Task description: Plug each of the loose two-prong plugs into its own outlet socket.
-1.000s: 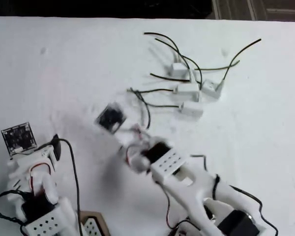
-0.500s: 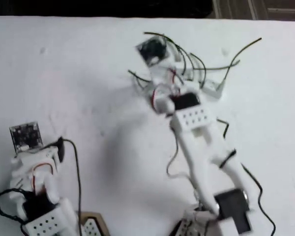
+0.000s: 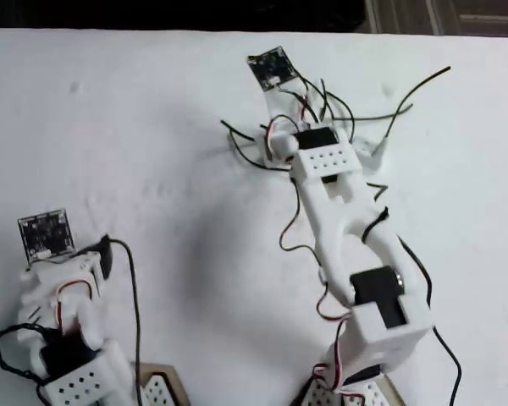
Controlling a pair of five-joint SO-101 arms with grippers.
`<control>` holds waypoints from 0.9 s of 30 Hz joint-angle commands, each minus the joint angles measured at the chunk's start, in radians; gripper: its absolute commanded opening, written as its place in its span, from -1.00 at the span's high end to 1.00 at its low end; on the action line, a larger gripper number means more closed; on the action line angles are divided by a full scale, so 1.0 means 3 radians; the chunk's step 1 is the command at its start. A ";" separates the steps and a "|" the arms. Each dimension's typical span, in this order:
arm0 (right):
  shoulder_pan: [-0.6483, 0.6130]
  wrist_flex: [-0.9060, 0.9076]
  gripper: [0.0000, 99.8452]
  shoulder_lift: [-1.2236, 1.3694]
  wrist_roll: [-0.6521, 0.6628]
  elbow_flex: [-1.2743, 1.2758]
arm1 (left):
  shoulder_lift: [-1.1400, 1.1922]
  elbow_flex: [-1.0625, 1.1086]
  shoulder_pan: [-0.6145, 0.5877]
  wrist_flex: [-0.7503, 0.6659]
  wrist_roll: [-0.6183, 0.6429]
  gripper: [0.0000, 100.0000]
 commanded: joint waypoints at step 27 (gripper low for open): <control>-0.0698 0.0350 0.97 -0.4948 -0.0619 0.3918 | -0.0028 0.0138 0.1036 -0.0118 -0.0026 0.64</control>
